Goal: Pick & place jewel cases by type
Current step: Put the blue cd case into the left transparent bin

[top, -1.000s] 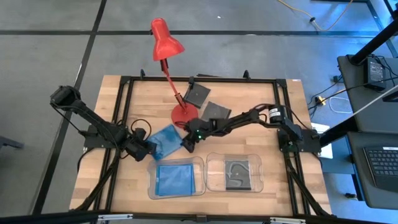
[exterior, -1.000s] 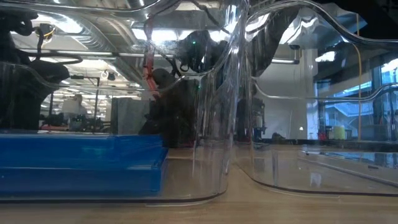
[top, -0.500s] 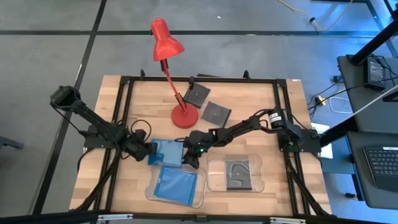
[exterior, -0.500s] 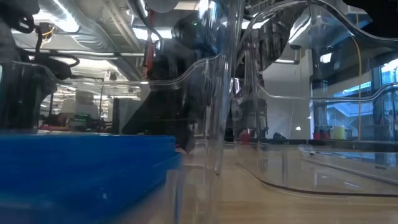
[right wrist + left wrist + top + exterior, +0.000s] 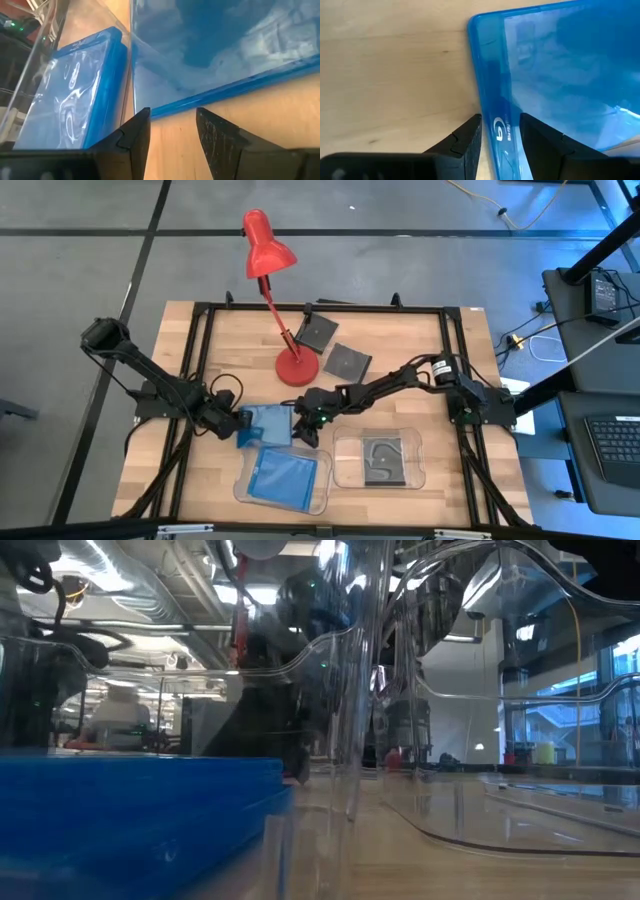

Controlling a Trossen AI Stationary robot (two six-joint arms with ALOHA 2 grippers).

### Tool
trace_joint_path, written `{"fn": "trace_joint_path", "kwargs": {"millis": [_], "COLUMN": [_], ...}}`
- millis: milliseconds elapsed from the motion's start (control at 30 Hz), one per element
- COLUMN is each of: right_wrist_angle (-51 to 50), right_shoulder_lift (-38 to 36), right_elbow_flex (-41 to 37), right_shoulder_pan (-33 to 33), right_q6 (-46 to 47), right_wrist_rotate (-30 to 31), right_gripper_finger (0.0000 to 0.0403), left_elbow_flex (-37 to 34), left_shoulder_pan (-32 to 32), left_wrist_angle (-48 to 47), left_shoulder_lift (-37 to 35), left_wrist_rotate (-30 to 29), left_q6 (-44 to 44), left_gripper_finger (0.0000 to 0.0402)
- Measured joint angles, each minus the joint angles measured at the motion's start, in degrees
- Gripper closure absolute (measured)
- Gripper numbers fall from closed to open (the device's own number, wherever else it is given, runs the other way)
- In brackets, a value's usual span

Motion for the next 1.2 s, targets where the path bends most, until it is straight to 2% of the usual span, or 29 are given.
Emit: {"fn": "trace_joint_path", "kwargs": {"millis": [100, 367, 733, 900, 1200], "right_wrist_angle": [-0.08, -0.96, -4.34, -5.21, -4.88], "right_shoulder_lift": [-0.04, -0.16, -0.23, -0.29, -0.30], "right_elbow_flex": [-0.04, -0.09, -0.04, -0.04, -0.04], "right_shoulder_pan": [-0.11, -0.13, -0.67, -1.05, -1.05], "right_q6": [-0.79, -0.95, -2.07, -2.09, -2.18], "right_wrist_rotate": [-0.36, -0.96, -0.56, -0.25, 0.74], "right_gripper_finger": [0.0240, 0.0240, 0.0240, 0.0240, 0.0240], "left_elbow_flex": [-0.18, -0.32, -0.32, -0.30, -0.15], "left_shoulder_pan": [0.48, 1.00, -1.23, -3.05, -4.74], "left_wrist_angle": [2.53, 4.54, 6.48, 5.25, 2.20], "left_shoulder_lift": [0.09, 0.12, -2.45, -5.90, -11.66], "left_wrist_rotate": [-2.98, -5.38, -3.45, -7.72, -19.59], "left_q6": [2.19, 3.98, 4.22, 4.71, 9.14], "left_gripper_finger": [0.0272, 0.0272, 0.0272, 0.0272, 0.0272]}}
